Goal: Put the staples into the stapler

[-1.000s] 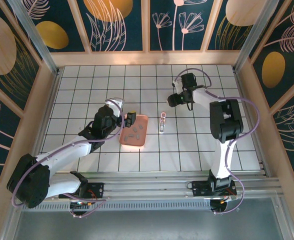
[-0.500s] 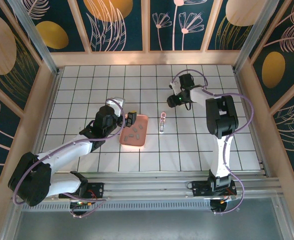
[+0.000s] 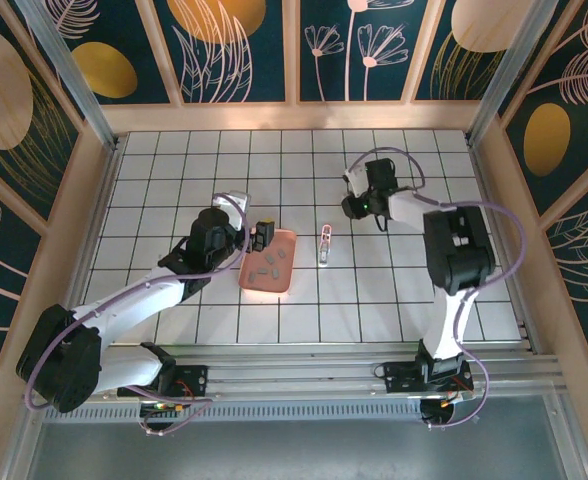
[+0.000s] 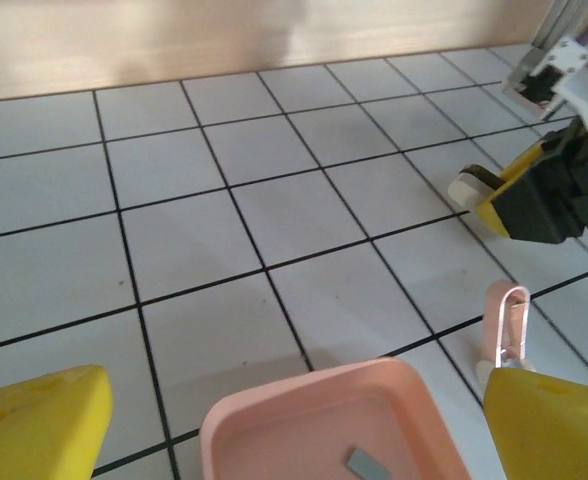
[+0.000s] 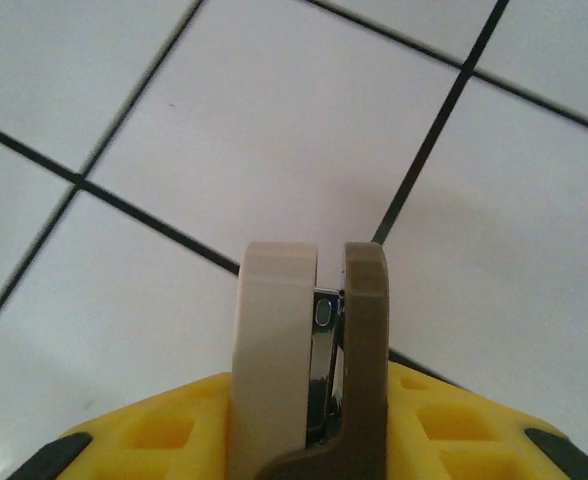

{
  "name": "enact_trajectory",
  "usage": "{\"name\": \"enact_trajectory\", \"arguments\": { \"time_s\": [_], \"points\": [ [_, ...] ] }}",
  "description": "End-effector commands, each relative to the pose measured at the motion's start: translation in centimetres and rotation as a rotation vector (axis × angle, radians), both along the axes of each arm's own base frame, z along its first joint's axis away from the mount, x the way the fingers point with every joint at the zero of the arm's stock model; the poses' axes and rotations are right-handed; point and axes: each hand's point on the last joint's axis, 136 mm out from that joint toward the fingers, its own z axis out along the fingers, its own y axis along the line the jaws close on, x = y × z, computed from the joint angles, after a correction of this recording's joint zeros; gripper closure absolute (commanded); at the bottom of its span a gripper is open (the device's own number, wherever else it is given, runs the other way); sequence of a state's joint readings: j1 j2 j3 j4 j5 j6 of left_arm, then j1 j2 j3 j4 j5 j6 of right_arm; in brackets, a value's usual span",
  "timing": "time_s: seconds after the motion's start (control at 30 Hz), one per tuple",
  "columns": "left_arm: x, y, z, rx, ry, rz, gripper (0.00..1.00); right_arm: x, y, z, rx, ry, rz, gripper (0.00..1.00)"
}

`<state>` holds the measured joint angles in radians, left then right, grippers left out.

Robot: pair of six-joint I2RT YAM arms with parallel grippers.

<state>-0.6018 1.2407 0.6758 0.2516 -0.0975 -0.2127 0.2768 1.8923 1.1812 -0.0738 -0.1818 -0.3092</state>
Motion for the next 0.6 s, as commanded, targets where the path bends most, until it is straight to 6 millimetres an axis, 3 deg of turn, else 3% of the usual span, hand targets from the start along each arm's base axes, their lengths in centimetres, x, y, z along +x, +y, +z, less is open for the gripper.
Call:
{"name": "enact_trajectory", "arguments": {
  "time_s": [0.0, 0.13, 0.3, 0.47, 0.57],
  "points": [
    [0.2, -1.4, 2.6, -0.085, 0.007, -0.044, 0.05, 0.0, 1.3, 8.0, 0.086, -0.265, 0.017, 0.68],
    [0.2, -2.8, 3.6, -0.136, 0.045, -0.092, 0.07, -3.5, 2.6, 11.7, 0.181, -0.393, 0.056, 0.70],
    [-0.6, -4.9, 5.2, -0.231, 0.058, -0.202, 0.12, -9.4, 5.9, 15.5, 0.277, -0.606, 0.208, 0.73],
    [-2.3, -7.5, 6.0, -0.312, 0.059, -0.375, 0.15, -14.1, 8.9, 17.2, 0.366, -0.765, 0.326, 0.76],
    [-3.1, -8.5, 5.8, -0.346, 0.076, -0.445, 0.16, -15.9, 9.7, 17.8, 0.405, -0.861, 0.340, 0.77]
  ]
}}
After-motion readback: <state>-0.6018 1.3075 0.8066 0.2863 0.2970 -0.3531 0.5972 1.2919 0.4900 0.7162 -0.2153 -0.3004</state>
